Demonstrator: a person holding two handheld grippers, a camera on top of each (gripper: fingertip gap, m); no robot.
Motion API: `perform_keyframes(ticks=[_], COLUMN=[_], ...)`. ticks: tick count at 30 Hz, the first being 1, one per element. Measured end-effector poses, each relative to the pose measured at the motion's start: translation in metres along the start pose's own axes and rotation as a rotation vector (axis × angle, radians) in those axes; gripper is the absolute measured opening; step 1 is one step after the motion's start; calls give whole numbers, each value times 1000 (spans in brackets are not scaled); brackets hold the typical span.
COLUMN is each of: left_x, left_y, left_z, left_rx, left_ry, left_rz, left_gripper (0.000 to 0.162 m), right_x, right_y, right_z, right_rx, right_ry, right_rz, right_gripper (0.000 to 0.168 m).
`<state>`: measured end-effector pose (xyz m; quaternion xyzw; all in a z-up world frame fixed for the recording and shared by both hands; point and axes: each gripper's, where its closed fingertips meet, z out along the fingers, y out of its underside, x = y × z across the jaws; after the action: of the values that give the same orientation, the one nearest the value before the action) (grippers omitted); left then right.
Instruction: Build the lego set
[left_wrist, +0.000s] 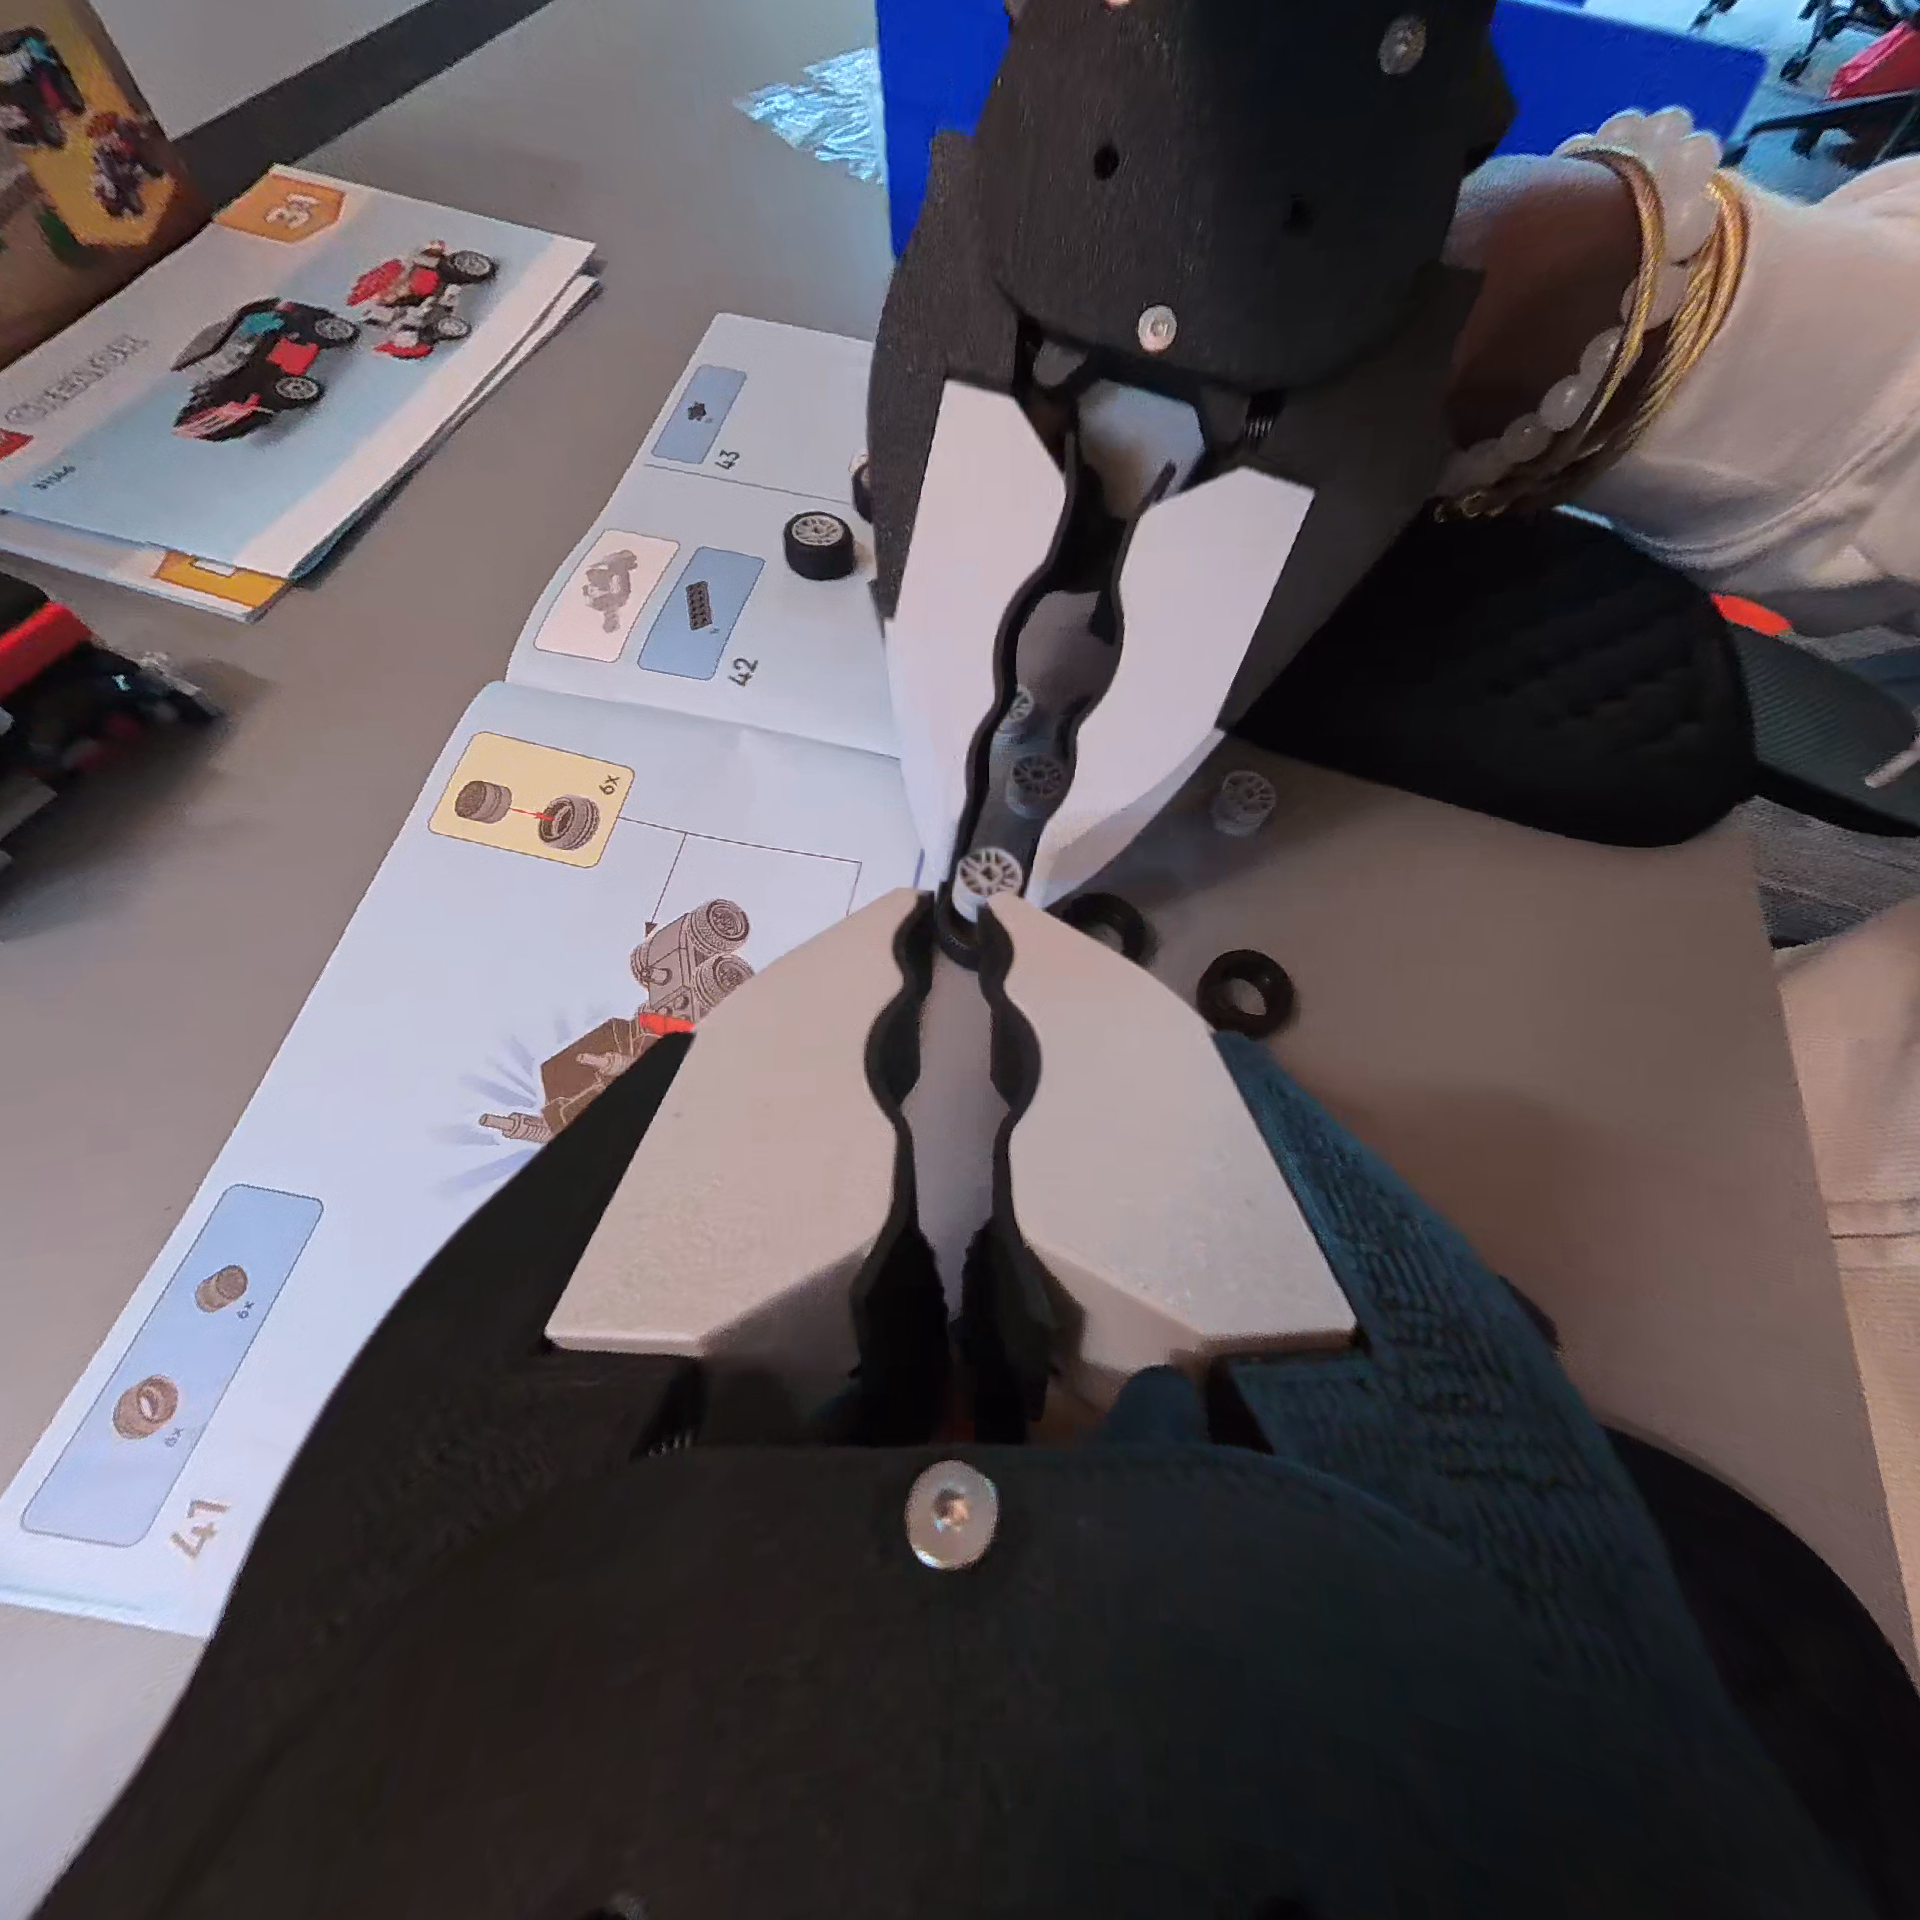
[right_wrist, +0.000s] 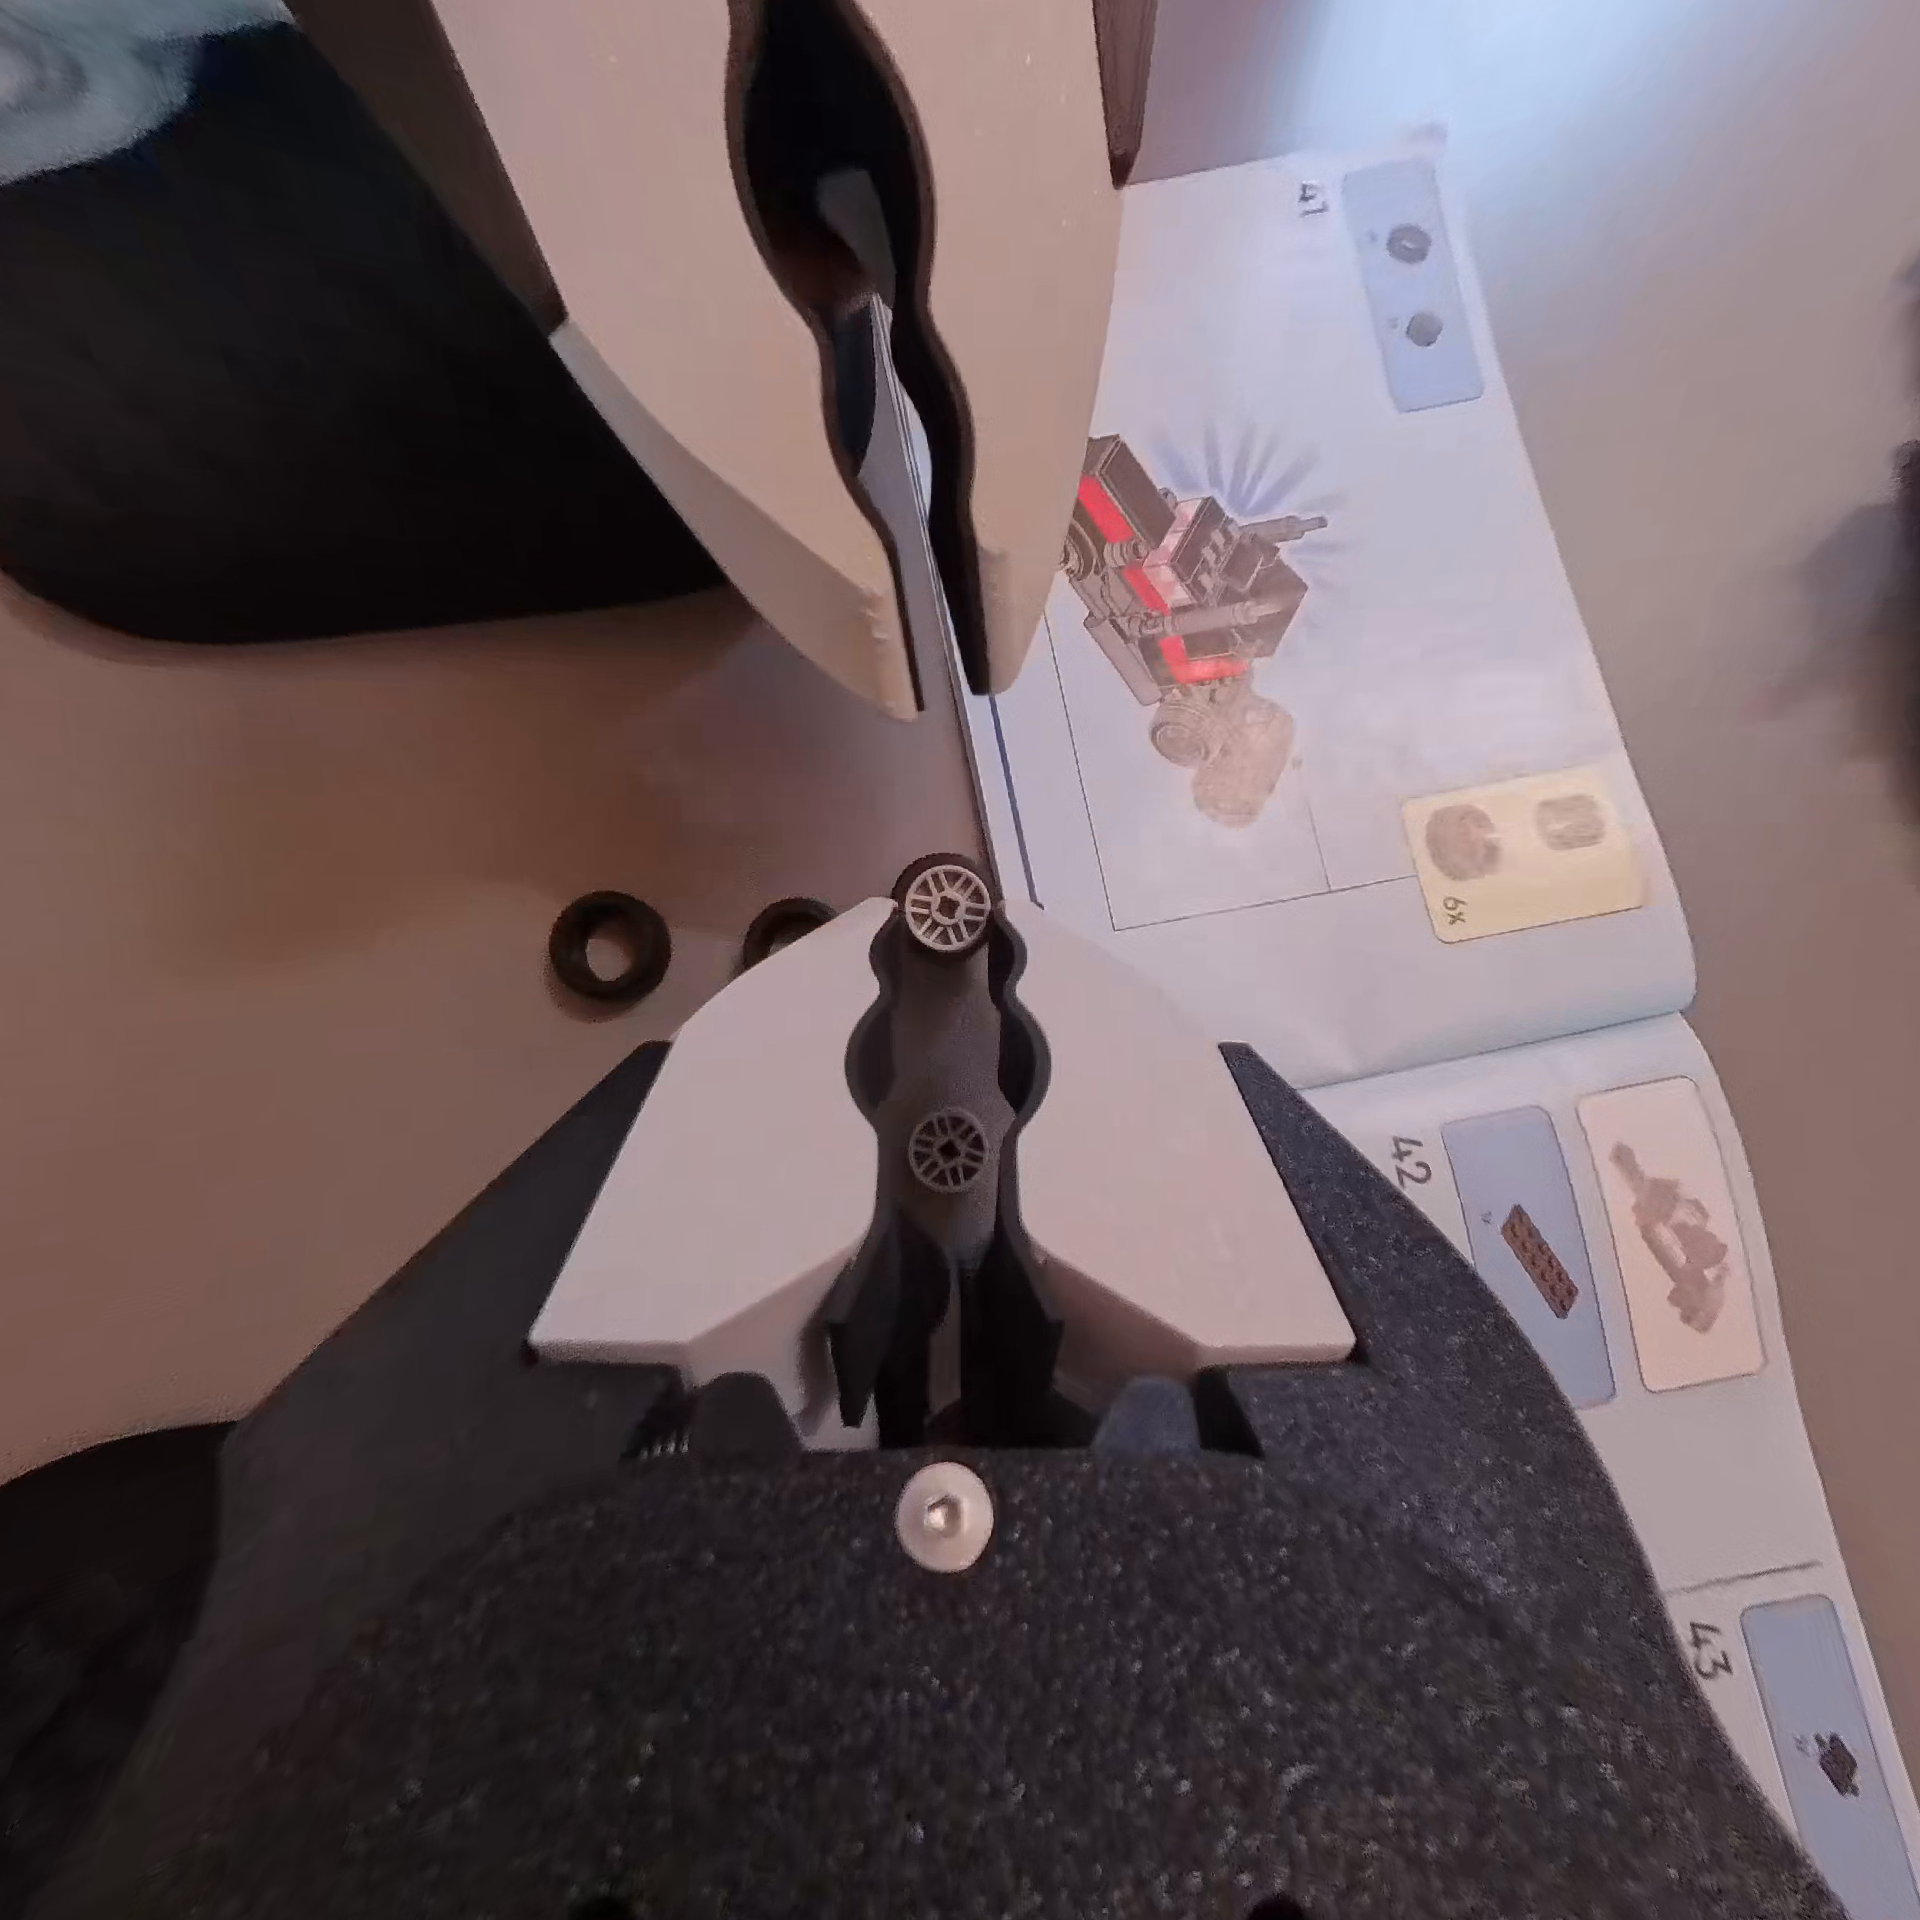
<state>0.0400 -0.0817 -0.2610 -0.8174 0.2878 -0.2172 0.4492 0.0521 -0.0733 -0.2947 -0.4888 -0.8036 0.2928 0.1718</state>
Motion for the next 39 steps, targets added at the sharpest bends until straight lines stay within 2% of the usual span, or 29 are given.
perform_keyframes(ticks=[4,8,12,25,39], left_x=[-4,0,6,8,7], left_y=[6,14,13,18,20], left_z=[7,22,30,33,34], left_rx=[-72,-175,-191,-262,-486], left_ry=[-43,-54,-14,44,40], left_rz=[12,122,173,139,99], left_gripper=[2,1,1,0,1], right_x=[-1,-1,-1,-2,-5], right_y=[1,1,1,1,0], right_z=[4,4,4,4,4], right_rx=[-11,-18,-18,11,52], right_ry=[-10,-13,-11,-1,-12], right_rz=[2,8,5,-4,23], right_gripper=[15,15,15,16,24])
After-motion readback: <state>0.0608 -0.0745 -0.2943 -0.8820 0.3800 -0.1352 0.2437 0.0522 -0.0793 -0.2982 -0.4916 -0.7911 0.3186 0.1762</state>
